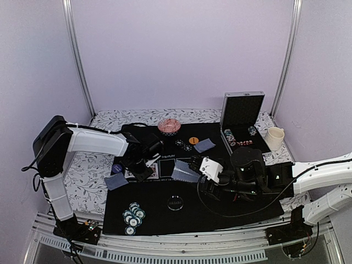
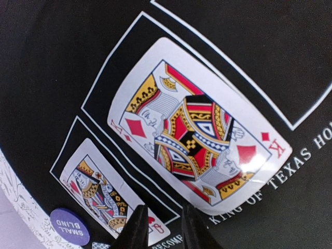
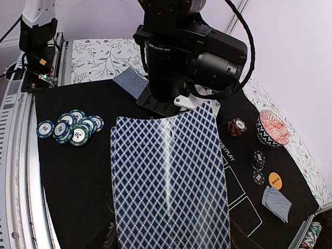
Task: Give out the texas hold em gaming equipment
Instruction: Adjust the poker card in the community card area, then pick up the poker card from the face-down deck piles.
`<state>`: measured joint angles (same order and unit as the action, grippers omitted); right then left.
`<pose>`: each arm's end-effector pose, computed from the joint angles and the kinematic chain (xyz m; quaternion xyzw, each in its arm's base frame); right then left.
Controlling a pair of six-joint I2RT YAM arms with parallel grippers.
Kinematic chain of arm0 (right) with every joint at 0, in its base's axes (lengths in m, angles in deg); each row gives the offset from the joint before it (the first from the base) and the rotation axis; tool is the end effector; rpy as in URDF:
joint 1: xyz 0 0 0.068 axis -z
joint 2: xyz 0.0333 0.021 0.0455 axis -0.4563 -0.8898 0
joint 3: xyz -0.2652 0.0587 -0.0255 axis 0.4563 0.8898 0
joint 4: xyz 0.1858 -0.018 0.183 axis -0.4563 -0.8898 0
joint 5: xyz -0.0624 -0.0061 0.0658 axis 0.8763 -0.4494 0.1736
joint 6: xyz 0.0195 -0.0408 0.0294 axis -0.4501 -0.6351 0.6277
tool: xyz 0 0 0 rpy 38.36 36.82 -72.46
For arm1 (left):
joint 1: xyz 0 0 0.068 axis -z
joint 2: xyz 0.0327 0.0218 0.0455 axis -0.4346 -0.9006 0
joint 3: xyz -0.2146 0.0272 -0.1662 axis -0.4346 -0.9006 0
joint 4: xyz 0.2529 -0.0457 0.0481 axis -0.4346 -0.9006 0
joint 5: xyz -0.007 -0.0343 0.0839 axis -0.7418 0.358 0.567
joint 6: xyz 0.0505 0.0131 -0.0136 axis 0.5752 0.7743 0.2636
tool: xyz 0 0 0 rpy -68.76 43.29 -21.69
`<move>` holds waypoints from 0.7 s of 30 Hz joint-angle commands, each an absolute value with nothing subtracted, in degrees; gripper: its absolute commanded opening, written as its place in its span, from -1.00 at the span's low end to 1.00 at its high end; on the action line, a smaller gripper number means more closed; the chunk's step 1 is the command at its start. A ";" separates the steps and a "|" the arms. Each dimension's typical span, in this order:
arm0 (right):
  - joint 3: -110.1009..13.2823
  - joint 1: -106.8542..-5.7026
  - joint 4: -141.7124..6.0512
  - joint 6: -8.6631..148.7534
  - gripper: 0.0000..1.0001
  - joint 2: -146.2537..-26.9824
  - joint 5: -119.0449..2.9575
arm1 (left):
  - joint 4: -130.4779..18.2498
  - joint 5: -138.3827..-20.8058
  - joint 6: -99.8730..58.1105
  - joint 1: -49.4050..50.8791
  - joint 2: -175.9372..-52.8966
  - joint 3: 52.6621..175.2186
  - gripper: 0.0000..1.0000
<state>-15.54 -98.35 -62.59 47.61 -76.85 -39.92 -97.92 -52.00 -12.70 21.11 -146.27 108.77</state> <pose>0.0960 0.2619 0.2550 -0.5374 0.6406 0.1855 0.5162 0.2429 -0.2421 0.1471 0.3500 0.9177 0.1147 0.1491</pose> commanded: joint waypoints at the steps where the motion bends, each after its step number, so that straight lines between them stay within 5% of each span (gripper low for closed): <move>1: -16.21 -98.26 -62.11 48.46 -0.01 -75.04 -39.01 | -97.65 -51.92 -12.03 21.44 -144.62 108.41 -0.51; 9: -16.26 -98.36 -61.94 48.76 -0.01 -74.21 -40.81 | -96.80 -58.11 -11.80 21.51 -134.61 111.42 -0.45; 21: -17.33 -98.74 -60.80 48.14 -0.01 -75.61 -42.05 | -71.21 -106.68 -18.83 20.98 -108.72 99.75 0.95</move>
